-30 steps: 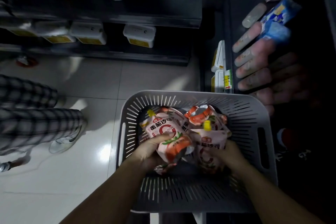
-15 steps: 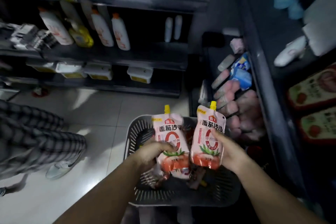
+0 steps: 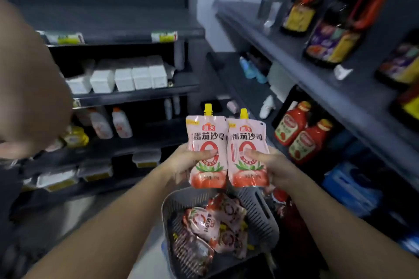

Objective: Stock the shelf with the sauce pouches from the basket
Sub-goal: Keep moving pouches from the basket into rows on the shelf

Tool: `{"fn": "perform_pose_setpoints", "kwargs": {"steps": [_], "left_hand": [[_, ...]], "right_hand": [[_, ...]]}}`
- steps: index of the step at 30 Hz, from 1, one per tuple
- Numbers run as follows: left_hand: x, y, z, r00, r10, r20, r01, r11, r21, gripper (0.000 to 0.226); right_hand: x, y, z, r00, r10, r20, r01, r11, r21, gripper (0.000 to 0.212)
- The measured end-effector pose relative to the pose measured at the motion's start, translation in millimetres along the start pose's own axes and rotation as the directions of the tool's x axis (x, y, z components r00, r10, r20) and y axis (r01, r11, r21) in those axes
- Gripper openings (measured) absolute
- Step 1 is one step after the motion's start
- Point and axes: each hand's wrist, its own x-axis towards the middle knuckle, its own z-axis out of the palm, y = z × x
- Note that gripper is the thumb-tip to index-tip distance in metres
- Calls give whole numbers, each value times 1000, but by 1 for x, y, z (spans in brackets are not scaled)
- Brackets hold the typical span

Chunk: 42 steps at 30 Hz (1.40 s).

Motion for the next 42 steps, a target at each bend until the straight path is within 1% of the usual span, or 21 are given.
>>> {"fn": "perform_pose_setpoints", "kwargs": {"steps": [2, 4, 6, 7, 10, 13, 17, 20, 24, 27, 31, 35, 40, 42], "left_hand": [[-15, 21, 8, 995, 96, 23, -97, 994, 53, 23], [-31, 40, 18, 982, 179, 55, -183, 978, 104, 23], [-47, 56, 29, 965, 239, 104, -252, 958, 138, 24], [-55, 63, 36, 955, 263, 138, -281, 949, 141, 23], [-76, 80, 63, 918, 319, 235, -349, 932, 101, 19], [-96, 88, 97, 880, 348, 322, -376, 926, 25, 11], [-116, 91, 141, 837, 325, 441, -359, 933, -6, 9], [-129, 88, 177, 795, 286, 536, -340, 940, 3, 15], [-150, 78, 227, 719, 252, 648, -358, 933, 34, 20], [-171, 63, 269, 662, 220, 716, -351, 936, 37, 17], [-211, 30, 331, 576, 166, 800, -304, 953, 21, 14], [-259, -12, 388, 502, 102, 859, -272, 961, 45, 17], [-323, -71, 449, 431, 28, 902, -190, 980, 61, 21], [-344, -96, 474, 413, 14, 911, -175, 982, 64, 18]], "right_hand": [[-22, -17, 9, 993, -118, -19, 118, 993, -11, 27], [-47, -32, 17, 978, -201, -60, 201, 980, -6, 42], [-71, -44, 21, 963, -249, -101, 253, 967, 34, 56], [-85, -50, 23, 955, -273, -116, 280, 959, 52, 54], [-128, -66, 23, 919, -350, -182, 365, 930, 51, 33], [-170, -75, 18, 869, -415, -270, 445, 894, 60, 28], [-228, -80, 7, 784, -463, -415, 522, 852, 35, 17], [-275, -83, -4, 718, -492, -493, 546, 837, -39, 21], [-336, -79, -26, 618, -530, -580, 575, 808, -127, 25], [-385, -69, -41, 533, -551, -642, 621, 770, -144, 18], [-460, -45, -61, 421, -543, -727, 670, 726, -154, 21], [-543, -16, -80, 310, -509, -803, 672, 714, -194, 25], [-638, 24, -101, 217, -454, -864, 662, 719, -212, 37], [-672, 40, -110, 177, -435, -883, 668, 712, -216, 38]]}}
